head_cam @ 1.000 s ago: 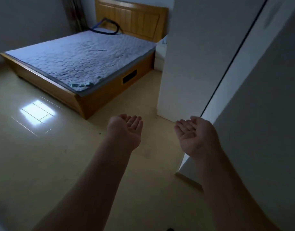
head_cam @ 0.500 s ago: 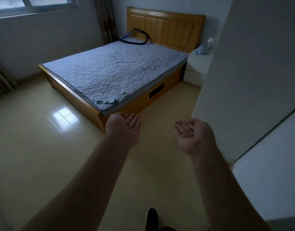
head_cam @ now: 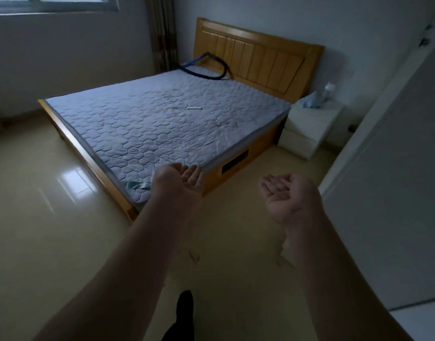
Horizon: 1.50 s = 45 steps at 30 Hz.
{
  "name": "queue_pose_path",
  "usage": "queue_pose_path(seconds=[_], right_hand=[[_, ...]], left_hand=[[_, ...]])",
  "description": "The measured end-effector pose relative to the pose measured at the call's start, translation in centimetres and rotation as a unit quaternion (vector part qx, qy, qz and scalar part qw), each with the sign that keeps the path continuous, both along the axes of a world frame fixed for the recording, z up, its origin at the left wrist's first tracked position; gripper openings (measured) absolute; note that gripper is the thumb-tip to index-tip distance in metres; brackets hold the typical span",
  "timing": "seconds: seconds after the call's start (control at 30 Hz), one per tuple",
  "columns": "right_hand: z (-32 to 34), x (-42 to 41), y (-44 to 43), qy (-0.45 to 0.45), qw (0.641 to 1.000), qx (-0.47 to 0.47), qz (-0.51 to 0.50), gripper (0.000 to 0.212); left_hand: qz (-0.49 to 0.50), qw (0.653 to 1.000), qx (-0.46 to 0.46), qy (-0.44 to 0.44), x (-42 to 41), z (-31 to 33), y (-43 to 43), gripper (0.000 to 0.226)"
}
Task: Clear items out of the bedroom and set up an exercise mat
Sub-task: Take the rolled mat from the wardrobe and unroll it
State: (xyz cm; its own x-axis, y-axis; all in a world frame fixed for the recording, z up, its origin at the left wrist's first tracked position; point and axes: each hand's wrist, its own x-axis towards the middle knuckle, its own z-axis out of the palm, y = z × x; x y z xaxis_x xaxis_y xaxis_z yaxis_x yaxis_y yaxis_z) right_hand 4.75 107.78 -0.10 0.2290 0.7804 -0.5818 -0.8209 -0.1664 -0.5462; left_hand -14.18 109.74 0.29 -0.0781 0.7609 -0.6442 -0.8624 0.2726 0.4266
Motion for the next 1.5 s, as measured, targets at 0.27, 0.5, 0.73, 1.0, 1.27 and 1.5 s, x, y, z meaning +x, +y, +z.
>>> queue_pose_path(seconds=[0.27, 0.5, 0.73, 1.0, 1.27, 1.5], right_hand=[[1.0, 2.7, 20.1, -0.004, 0.997, 0.011, -0.07, 0.045], [0.3, 9.6, 33.0, -0.002, 0.987, 0.015, -0.157, 0.042], [-0.4, 18.9, 49.1, 0.012, 0.979, 0.031, -0.2, 0.04], [3.1, 27.0, 66.6, 0.017, 0.977, 0.048, -0.208, 0.041], [0.5, 35.4, 79.8, -0.003, 0.95, 0.055, -0.307, 0.04], [1.0, 42.0, 88.2, 0.002, 0.897, 0.046, -0.441, 0.028]], left_hand=[[-0.089, 0.996, -0.007, 0.007, 3.5, 1.7, 23.2, 0.038], [-0.187, 0.982, -0.001, 0.027, 12.1, 1.4, 39.6, 0.038], [-0.222, 0.974, 0.01, 0.041, 21.5, 1.1, 56.0, 0.04], [-0.226, 0.973, 0.046, 0.022, 29.7, 4.4, 73.5, 0.042], [-0.325, 0.945, 0.029, 0.008, 39.9, 1.9, 90.0, 0.041], [-0.469, 0.882, 0.043, 0.014, 50.9, 3.0, 102.0, 0.038]])
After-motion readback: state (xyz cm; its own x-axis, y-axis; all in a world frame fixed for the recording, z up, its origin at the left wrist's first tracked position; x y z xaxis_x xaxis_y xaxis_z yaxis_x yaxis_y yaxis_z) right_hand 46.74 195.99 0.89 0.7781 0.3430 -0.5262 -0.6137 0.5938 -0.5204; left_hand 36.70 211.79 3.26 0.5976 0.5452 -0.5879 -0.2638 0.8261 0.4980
